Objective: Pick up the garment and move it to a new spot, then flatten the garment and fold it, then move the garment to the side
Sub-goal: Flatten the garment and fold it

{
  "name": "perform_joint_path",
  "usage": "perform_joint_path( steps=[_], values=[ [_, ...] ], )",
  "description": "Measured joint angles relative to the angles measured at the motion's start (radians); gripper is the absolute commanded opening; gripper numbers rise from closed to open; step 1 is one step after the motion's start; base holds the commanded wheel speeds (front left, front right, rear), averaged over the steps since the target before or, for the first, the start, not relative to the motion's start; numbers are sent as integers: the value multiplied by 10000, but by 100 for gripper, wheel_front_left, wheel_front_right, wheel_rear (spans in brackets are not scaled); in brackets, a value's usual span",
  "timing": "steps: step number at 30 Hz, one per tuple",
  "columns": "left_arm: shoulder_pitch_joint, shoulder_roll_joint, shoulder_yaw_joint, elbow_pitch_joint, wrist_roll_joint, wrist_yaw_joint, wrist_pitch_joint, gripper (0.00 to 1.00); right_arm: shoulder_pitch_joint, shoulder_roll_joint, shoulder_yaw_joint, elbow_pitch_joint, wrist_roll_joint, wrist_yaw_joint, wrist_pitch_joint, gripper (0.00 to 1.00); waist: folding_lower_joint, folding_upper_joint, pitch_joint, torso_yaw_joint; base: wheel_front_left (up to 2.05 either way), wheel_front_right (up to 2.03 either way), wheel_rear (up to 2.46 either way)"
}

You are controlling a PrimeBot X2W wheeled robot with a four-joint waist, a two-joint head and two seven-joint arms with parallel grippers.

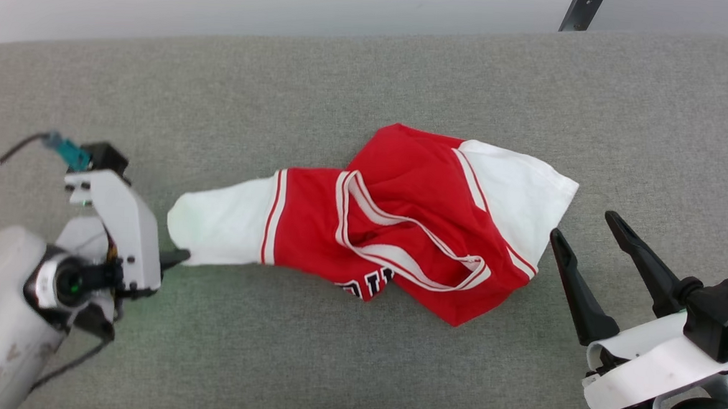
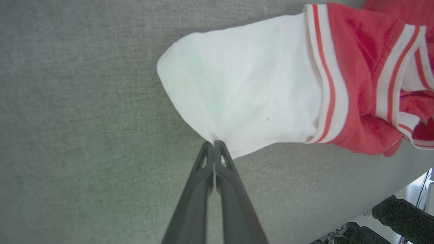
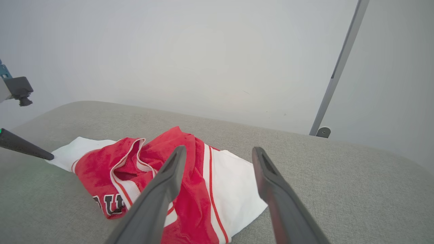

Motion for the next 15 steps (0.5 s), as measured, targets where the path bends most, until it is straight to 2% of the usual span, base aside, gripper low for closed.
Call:
perform_joint_path(
  steps=[3,7,8,9,10,15],
  values=[
    [424,174,75,-290,10,286,-313,0,33,-17,-98,67,0,0,61,100,0,0,-41,0,0,0,0],
    [782,165,207,-550,-27,360,-736,0,51,-109,-251,230,35,0,157,100,1,0,-113,14,0,0,0],
    [852,140,270,-575,-54,353,-869,11,58,-132,-299,282,73,0,161,100,0,0,-132,19,0,0,0],
    [902,113,313,-608,-79,299,-1024,47,66,-146,-366,368,119,0,219,100,0,0,-158,28,0,0,0],
    [960,67,391,-662,-81,286,-1269,100,83,-188,-405,468,121,0,309,100,0,1,-186,39,0,0,0],
    [1546,-245,848,-907,-230,79,-2516,100,194,-514,-529,920,186,0,823,100,0,0,-411,111,0,0,0]
  ],
)
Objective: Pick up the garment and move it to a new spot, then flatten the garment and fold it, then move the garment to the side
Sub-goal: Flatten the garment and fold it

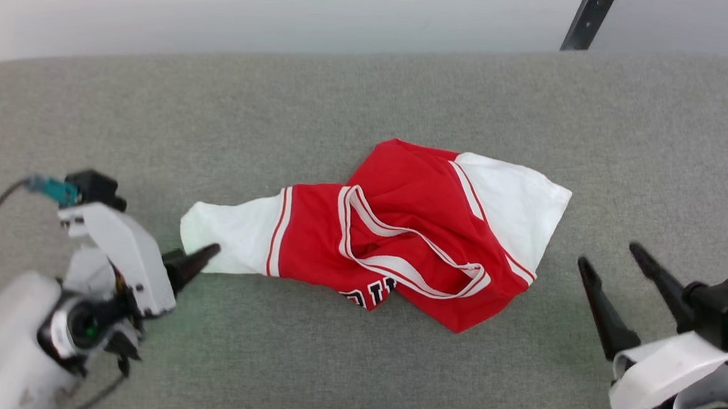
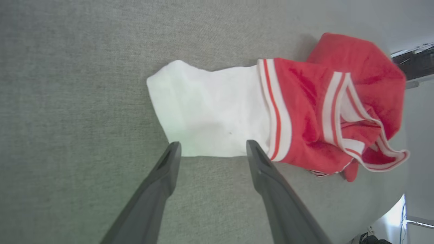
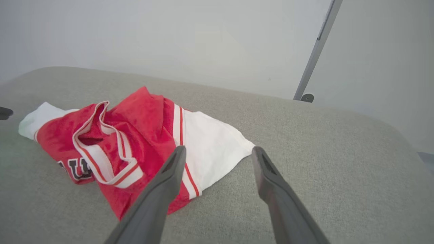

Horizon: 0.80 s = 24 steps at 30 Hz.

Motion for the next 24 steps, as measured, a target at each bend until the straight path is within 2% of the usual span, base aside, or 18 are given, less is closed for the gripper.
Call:
perform_joint_path(
  steps=[7,12,17,19,21,24],
  values=[
    [2019,-579,936,-863,-326,-267,-2890,100,513,-213,-188,86,194,0,1041,100,0,0,-404,234,0,0,0],
    [3426,-934,918,-1613,445,-127,-4832,100,657,-430,-543,-157,320,0,1858,100,0,0,-555,618,0,0,0],
    [4285,-1465,499,-2113,1829,205,-6730,100,140,-878,-901,50,961,0,2859,100,0,0,-620,1110,0,0,0],
    [4479,-1743,345,-2245,2178,290,-7141,100,-223,-1264,-849,439,1181,0,3329,100,0,0,-624,1320,0,0,0],
    [4559,-1894,81,-2314,2972,497,-7365,100,-649,-1708,-765,982,1425,-2,3814,100,0,0,-616,1531,0,0,0],
    [4665,-2353,-46,-2401,3396,577,-7496,100,-1429,-2261,-368,1990,1852,0,4702,100,0,0,-569,1872,0,0,0]
  ],
)
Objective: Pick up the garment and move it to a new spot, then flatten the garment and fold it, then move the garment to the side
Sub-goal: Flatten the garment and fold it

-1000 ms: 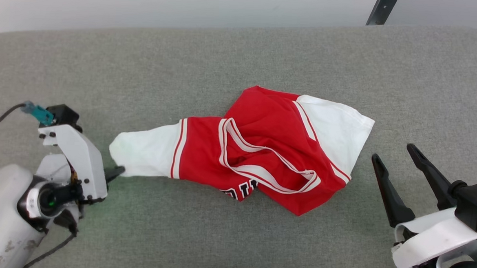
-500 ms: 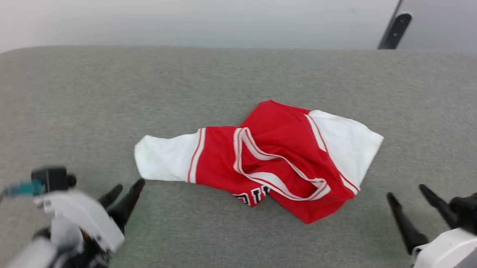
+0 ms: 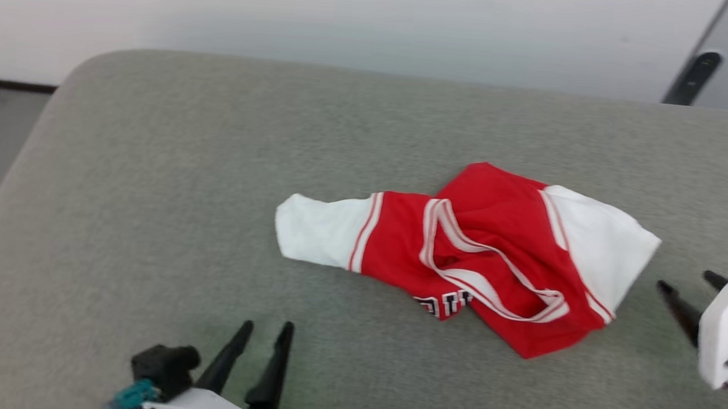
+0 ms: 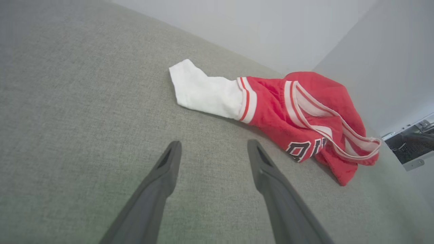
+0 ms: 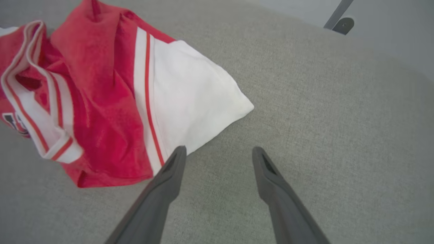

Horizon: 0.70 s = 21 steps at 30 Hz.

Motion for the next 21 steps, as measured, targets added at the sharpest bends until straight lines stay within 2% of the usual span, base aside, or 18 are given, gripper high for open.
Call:
perform_joint_path(
  steps=[7,13,21],
  values=[
    [-271,-518,194,-136,1260,-25,-98,100,-2157,-1009,765,2359,608,-2,894,100,1,0,288,832,0,0,0],
    [-283,-1058,589,-130,2238,-337,-123,100,-3668,-1361,1580,4289,738,0,1772,100,0,0,790,1348,0,0,0],
    [-287,-1534,1108,46,2777,-807,-125,100,-4443,-1628,2353,5505,857,0,2128,100,0,0,1393,1796,0,0,0]
  ],
)
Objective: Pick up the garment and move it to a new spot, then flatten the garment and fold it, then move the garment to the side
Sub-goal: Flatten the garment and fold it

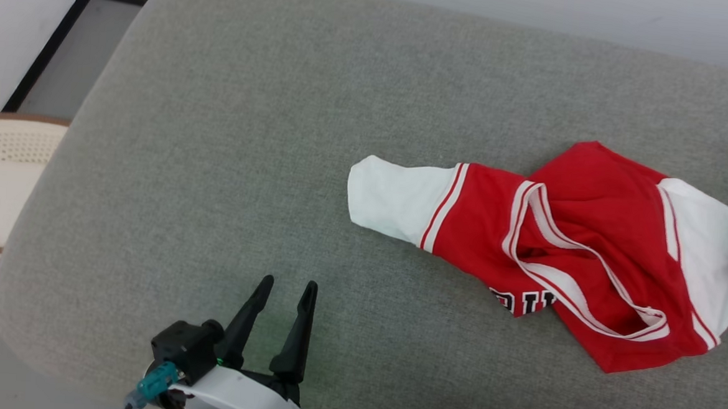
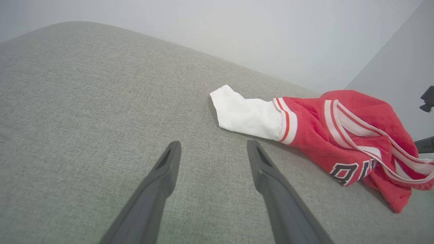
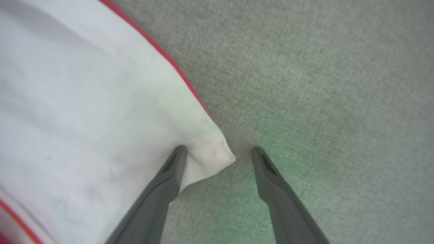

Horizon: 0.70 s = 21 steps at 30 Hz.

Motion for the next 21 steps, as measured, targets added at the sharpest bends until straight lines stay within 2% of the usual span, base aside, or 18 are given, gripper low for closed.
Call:
perform_joint_path(
  steps=[4,5,7,14,18,21],
  values=[
    [-7,-161,224,17,157,-180,0,100,-216,-148,341,176,198,0,221,100,0,0,221,108,0,0,0],
    [-7,-180,286,21,203,-232,0,100,-248,-194,441,159,293,0,236,94,0,0,268,120,0,0,0],
    [-40,-222,374,56,244,-316,0,100,-316,-280,606,155,445,0,295,0,0,1,344,132,0,0,0],
    [-831,58,545,215,278,-683,339,100,-552,-230,943,221,640,2,79,0,0,0,444,-11,0,0,0],
    [-2241,550,798,589,-161,-1133,1532,100,-723,-188,1066,347,669,4,-21,0,0,0,508,-72,0,0,0],
    [-3608,627,959,1319,-1028,-1505,2899,100,-934,-140,1101,477,759,8,-111,0,0,0,618,-92,0,0,0]
  ],
)
